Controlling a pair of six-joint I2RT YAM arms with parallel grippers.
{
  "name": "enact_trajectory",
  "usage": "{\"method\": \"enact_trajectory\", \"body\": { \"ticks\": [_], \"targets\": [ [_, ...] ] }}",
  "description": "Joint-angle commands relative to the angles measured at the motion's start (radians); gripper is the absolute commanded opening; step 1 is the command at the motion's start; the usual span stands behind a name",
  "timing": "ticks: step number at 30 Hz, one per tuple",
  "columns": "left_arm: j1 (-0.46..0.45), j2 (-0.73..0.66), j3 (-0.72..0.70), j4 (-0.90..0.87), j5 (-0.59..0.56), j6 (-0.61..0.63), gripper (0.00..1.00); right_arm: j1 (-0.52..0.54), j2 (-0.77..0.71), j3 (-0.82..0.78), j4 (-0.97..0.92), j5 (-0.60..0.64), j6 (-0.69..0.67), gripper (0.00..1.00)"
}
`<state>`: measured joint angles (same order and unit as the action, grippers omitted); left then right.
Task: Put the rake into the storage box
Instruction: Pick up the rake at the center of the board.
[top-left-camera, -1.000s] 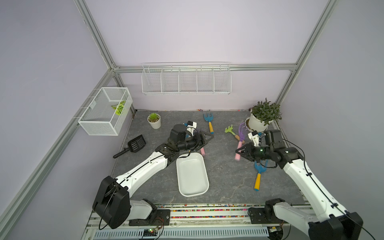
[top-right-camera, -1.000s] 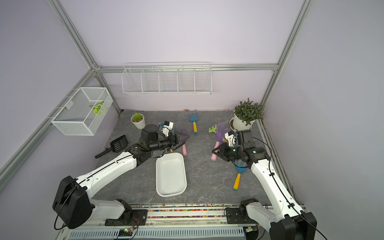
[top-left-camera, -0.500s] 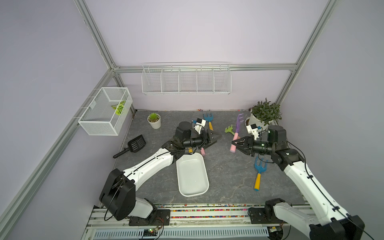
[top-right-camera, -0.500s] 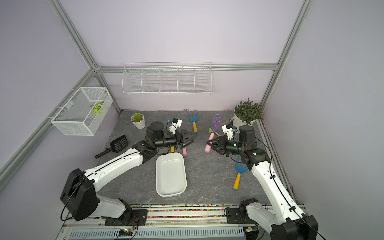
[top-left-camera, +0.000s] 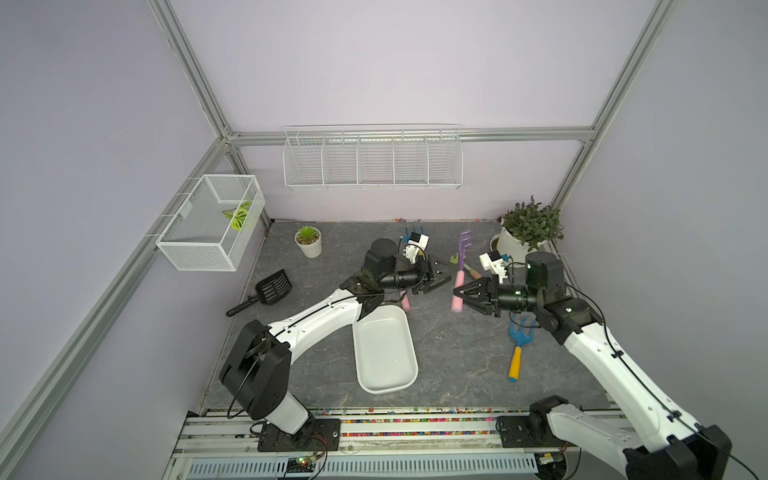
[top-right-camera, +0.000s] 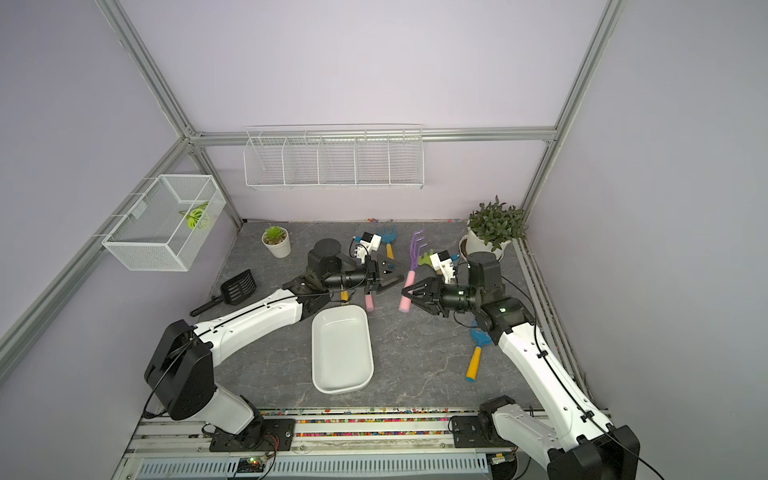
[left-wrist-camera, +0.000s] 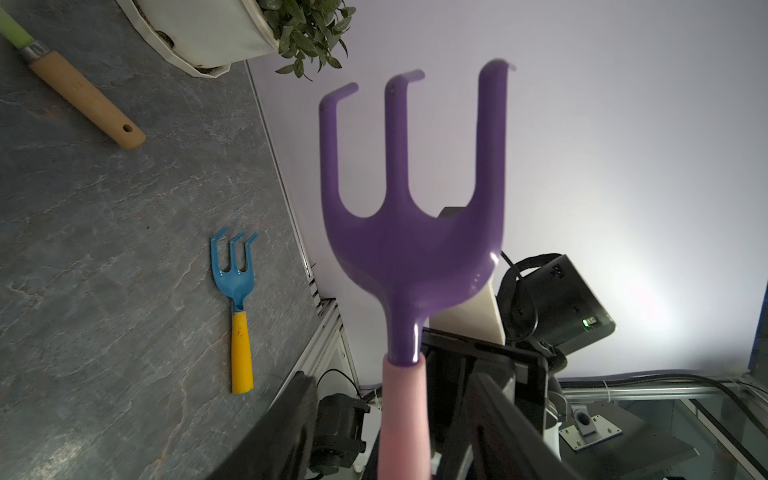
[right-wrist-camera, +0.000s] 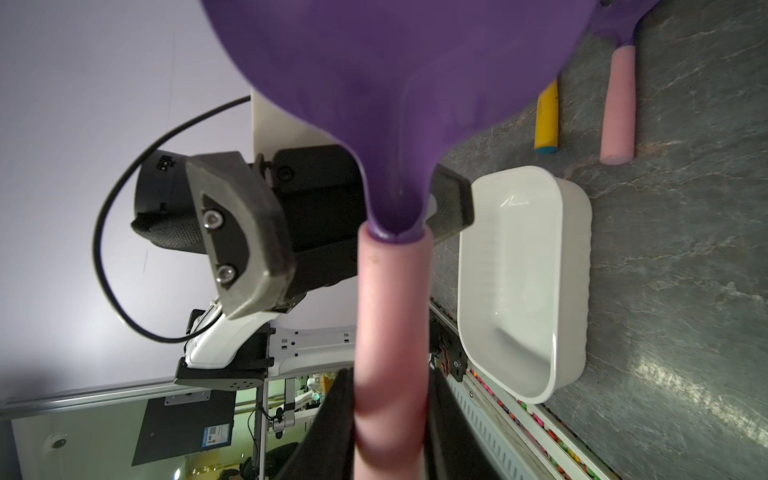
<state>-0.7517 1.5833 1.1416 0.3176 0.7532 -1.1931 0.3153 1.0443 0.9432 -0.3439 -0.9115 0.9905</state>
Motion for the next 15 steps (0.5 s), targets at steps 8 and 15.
{"method": "enact_trajectory", "body": {
  "ticks": [8, 15],
  "targets": [
    [-0.026, 0.017, 0.107, -0.218, -0.048, 0.138, 0.59, 0.022, 0.002, 0.063, -0.230, 0.101, -0.164, 0.00],
    [-0.026, -0.036, 0.165, -0.497, -0.180, 0.282, 0.59, 0.058, 0.041, 0.182, -0.509, 0.304, -0.332, 0.00]
  ]
}}
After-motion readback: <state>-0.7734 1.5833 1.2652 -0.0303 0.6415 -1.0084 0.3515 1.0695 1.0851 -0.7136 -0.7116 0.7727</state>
